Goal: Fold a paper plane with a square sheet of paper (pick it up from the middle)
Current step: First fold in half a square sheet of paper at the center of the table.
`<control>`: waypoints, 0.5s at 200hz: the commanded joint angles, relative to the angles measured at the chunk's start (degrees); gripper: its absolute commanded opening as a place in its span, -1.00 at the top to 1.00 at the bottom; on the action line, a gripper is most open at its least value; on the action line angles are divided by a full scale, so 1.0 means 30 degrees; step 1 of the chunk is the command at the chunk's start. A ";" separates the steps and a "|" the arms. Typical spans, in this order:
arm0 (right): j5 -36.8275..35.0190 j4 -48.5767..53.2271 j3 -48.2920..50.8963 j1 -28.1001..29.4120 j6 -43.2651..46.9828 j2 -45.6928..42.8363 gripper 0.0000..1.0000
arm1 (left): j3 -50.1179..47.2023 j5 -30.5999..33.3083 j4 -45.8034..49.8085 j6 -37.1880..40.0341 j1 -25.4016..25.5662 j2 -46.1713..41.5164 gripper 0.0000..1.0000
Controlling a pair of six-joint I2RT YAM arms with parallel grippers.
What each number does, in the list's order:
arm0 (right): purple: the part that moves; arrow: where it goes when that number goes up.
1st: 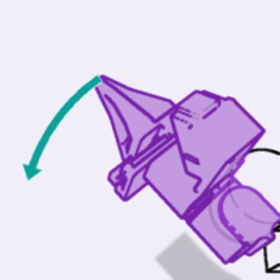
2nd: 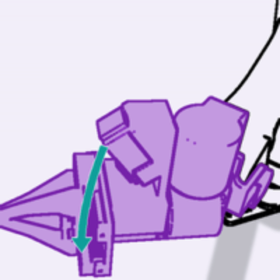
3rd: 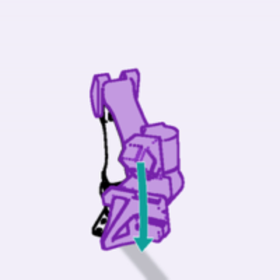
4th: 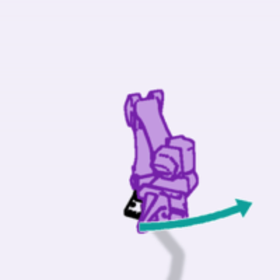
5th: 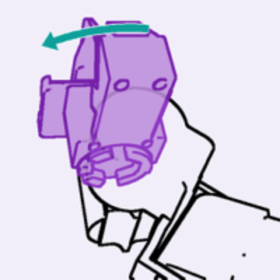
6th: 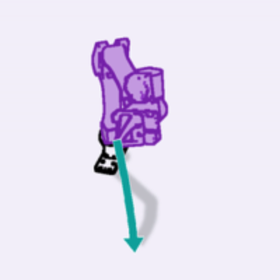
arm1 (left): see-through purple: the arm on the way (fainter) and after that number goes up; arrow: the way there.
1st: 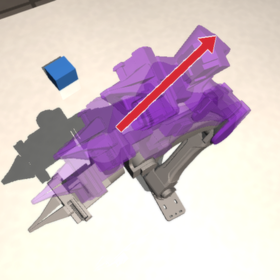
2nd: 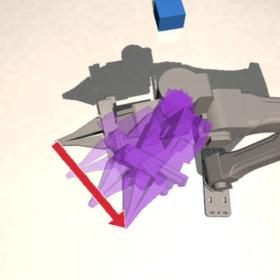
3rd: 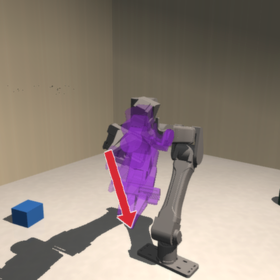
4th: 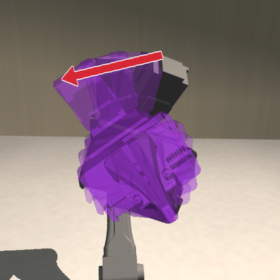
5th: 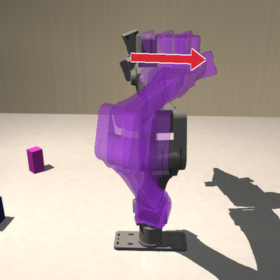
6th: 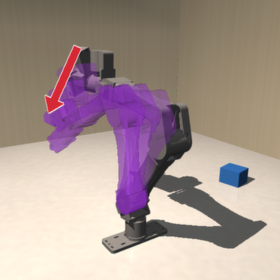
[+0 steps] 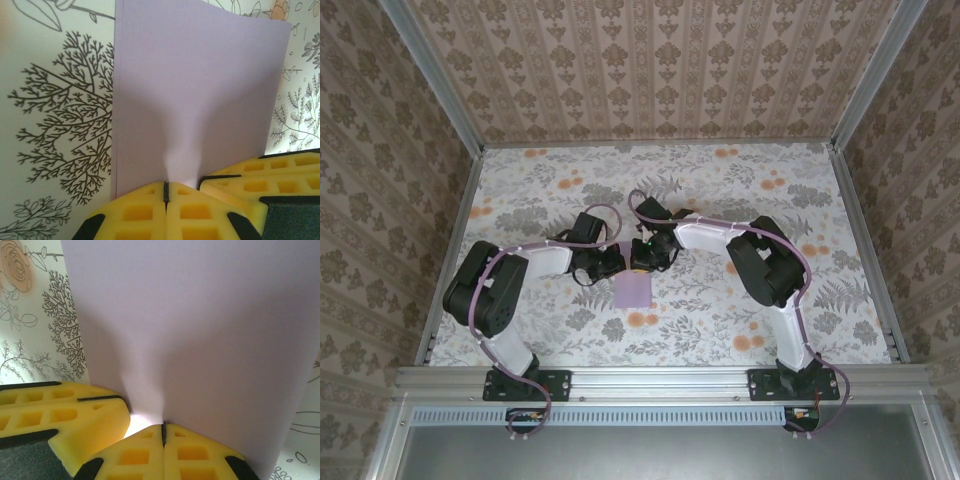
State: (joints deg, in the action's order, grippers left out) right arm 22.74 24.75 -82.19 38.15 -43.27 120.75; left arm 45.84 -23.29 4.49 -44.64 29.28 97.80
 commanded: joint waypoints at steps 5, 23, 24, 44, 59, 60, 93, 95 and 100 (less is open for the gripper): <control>-0.0120 0.0109 0.0869 -0.0492 0.0711 0.0151 1.00 | -0.0951 0.2437 0.3079 -0.0319 0.0147 0.1729 1.00; -0.0432 0.0363 0.1375 -0.0745 0.1202 0.0071 1.00 | -0.1072 0.2544 0.3161 -0.0295 0.0144 0.1823 1.00; -0.0447 0.0363 0.1393 -0.0755 0.1220 0.0067 1.00 | -0.1072 0.2546 0.3161 -0.0295 0.0144 0.1838 1.00; -0.0578 0.0194 0.2188 -0.0993 0.1708 -0.0226 1.00 | -0.1207 0.2658 0.3234 -0.0192 0.0143 0.1922 1.00; -0.0606 -0.0053 0.2870 -0.1215 0.2038 -0.0538 1.00 | -0.1327 0.2723 0.3216 -0.0163 0.0142 0.1940 1.00; -0.0607 -0.0080 0.2917 -0.1253 0.2048 -0.0589 1.00 | -0.1317 0.2723 0.3218 -0.0156 0.0143 0.1941 1.00; -0.0323 -0.1058 0.4463 -0.2185 0.2583 -0.1666 1.00 | -0.1765 0.2844 0.3066 -0.0244 0.0132 0.1944 1.00; -0.0288 -0.1077 0.4533 -0.2276 0.2607 -0.1739 1.00 | -0.1810 0.2820 0.2983 -0.0282 0.0140 0.1964 1.00; -0.0271 -0.1156 0.4618 -0.2431 0.2692 -0.1907 1.00 | -0.1919 0.2777 0.2871 -0.0294 0.0141 0.1970 1.00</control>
State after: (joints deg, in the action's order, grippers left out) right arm 26.30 16.38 -72.51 34.57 -37.76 116.66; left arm 45.54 -23.31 3.03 -45.01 29.71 98.32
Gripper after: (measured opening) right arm 0.065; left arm 0.048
